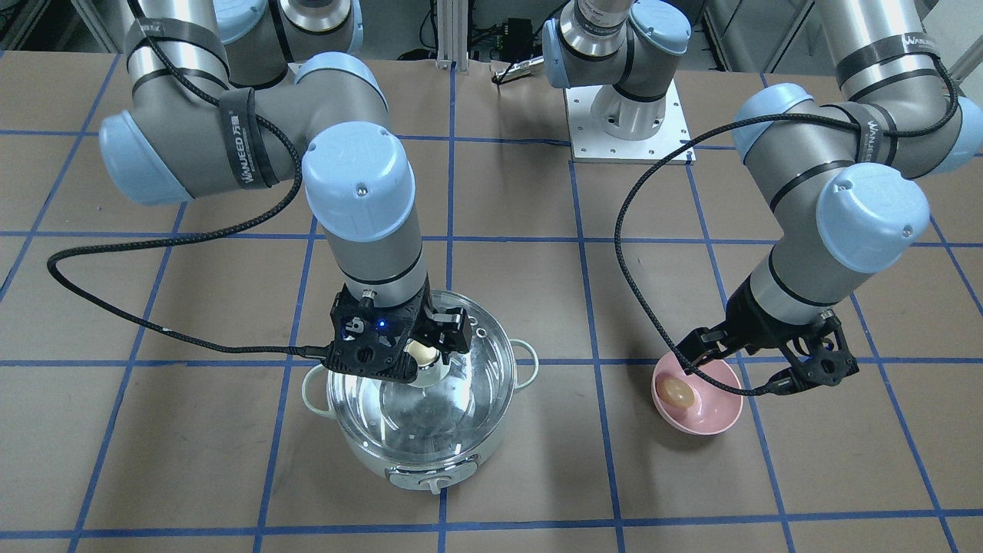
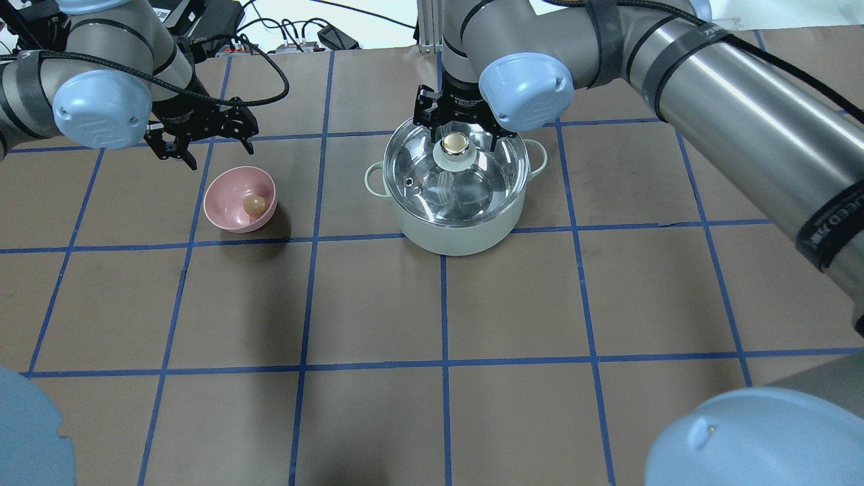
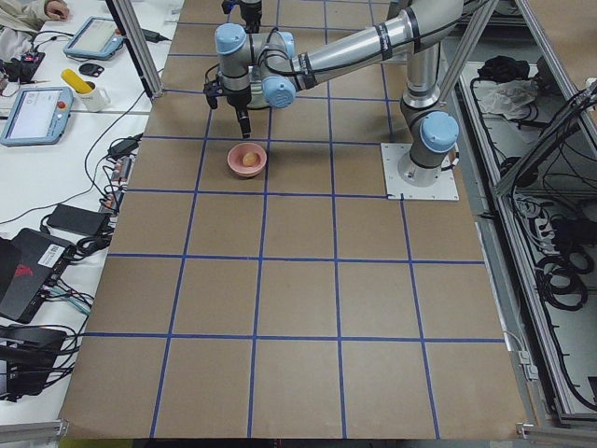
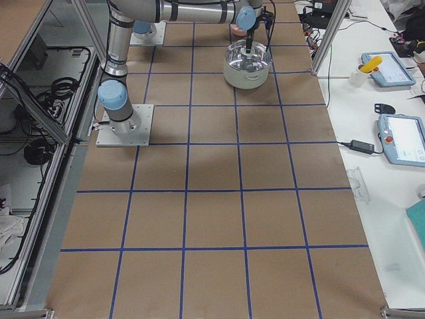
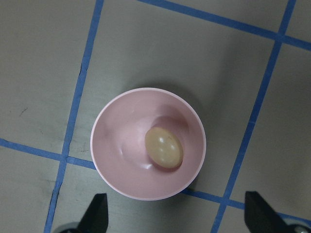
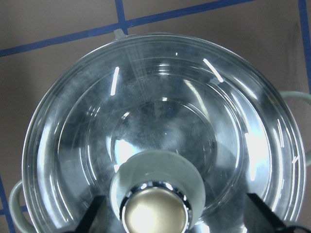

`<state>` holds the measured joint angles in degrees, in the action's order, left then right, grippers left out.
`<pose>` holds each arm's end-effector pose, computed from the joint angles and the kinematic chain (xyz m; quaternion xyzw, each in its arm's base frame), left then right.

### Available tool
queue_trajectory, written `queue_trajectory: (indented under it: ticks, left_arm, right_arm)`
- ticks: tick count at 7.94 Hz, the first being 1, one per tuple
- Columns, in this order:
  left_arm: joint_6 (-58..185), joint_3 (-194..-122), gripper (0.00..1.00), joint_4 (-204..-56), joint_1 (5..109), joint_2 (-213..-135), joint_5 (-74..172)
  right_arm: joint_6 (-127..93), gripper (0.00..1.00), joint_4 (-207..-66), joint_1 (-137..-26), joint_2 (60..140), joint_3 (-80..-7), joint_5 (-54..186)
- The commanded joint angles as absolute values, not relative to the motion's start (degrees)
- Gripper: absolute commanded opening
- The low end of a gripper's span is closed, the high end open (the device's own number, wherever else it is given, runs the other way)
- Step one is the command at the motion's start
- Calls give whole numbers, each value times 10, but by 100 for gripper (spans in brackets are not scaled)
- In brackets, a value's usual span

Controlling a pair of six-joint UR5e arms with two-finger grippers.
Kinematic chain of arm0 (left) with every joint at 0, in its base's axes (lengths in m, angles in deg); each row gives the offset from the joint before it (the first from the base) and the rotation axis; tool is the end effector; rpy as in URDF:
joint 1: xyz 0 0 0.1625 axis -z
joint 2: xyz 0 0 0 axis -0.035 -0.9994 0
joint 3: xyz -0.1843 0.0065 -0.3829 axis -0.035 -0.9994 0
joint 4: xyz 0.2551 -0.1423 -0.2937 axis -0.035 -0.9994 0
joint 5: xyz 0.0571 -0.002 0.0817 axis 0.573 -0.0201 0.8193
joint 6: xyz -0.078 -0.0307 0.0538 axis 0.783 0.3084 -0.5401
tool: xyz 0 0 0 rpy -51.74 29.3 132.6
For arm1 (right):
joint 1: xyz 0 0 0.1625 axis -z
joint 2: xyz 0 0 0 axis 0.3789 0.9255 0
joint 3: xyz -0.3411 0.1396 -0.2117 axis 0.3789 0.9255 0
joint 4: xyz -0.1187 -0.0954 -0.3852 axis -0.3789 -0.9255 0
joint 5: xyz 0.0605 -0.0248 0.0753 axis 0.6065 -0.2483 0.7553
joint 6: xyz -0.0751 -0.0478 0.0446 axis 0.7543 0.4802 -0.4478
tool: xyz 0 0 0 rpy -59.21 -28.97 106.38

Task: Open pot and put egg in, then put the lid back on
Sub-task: 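Lower the right gripper to the lid knob while the left gripper nears the bowl, then grasp the lid knob with the right gripper while the left gripper lowers over the bowl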

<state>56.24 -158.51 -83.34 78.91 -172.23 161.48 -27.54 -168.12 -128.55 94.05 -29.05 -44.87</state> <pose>-0.0346 -0.6158 0.3397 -0.1440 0.9895 -0.0080 0.0096 0.3198 -0.6066 0.3570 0.0935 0.9948 -0.0264 0.0295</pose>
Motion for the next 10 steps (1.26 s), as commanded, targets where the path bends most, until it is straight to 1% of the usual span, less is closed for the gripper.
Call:
queue_trajectory:
  ticks: [1,2,3,4,5,6,7,9,10]
  left_arm:
    - [569,-1599,100,-816,788,-1749,1616]
    - [569,-1599,100,-811,788,-1750,1617]
    - [569,-1599,100,-808,788,-1755,1616]
    - [562,-1600,97,-800,788,-1757,1616]
    - [551,-1598,97,-798,787,-1764,1622]
    - [523,-1600,97,-789,787,-1770,1624]
    - [517,-1604,97,-785,787,-1775,1623]
    - [490,-1608,97,-784,786,-1785,1622]
    - [475,-1608,97,-765,778,-1797,1622]
  right_arm:
    - [-276,100,-1715,-1288,923,-295,-450]
    - [-273,100,-1715,-1290,923,-294,-450]
    - [-273,93,-1714,-1290,924,-294,-450]
    - [-272,70,-1713,-1290,925,-293,-449]
    - [-272,48,-1712,-1290,925,-293,-449]
    - [-273,38,-1712,-1290,926,-293,-449]
    - [-273,35,-1710,-1290,926,-293,-448]
    - [-272,26,-1710,-1290,929,-291,-446]
    - [-271,24,-1708,-1290,936,-288,-449]
